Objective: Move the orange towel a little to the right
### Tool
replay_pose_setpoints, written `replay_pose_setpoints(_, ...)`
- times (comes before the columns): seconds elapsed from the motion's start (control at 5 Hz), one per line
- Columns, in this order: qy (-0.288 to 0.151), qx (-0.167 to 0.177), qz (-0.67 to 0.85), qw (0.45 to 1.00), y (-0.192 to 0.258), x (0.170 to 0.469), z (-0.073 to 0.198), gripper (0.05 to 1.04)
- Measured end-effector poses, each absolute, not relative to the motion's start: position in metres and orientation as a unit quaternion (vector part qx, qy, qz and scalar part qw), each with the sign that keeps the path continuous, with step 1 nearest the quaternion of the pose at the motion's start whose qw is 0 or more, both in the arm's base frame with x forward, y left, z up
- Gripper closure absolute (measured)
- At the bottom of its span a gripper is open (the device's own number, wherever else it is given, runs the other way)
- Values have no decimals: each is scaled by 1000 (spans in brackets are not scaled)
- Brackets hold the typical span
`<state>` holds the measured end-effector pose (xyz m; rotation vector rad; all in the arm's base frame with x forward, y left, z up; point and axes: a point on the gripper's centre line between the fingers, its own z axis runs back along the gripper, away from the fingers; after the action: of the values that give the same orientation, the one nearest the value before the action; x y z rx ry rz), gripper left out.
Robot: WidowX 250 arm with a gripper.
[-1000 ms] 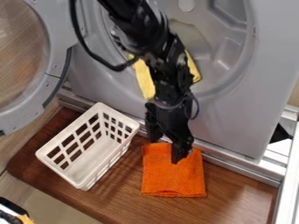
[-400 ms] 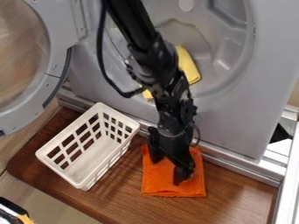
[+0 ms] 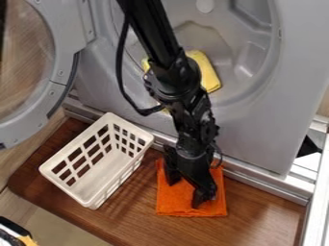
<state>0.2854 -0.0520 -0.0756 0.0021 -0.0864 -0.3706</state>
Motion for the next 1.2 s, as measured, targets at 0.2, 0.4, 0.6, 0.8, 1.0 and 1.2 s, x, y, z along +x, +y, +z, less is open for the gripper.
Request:
replay_pose_setpoints(0.2,-42,-6,-191,981,-68,284,-76,83)
replay_pose_setpoints(0.4,-41,-13,-206,978,-83,283,-76,83)
replay_pose_setpoints(0.6,-40,-24,-212,976,-97,280,-76,83)
replay_pose_setpoints(0.8,-24,-18,-240,970,-113,282,-77,82)
replay_pose_setpoints(1.0,-27,-25,-252,967,-126,284,-76,83)
replay_pose_setpoints(1.2,-23,-15,-262,965,-126,282,-76,83)
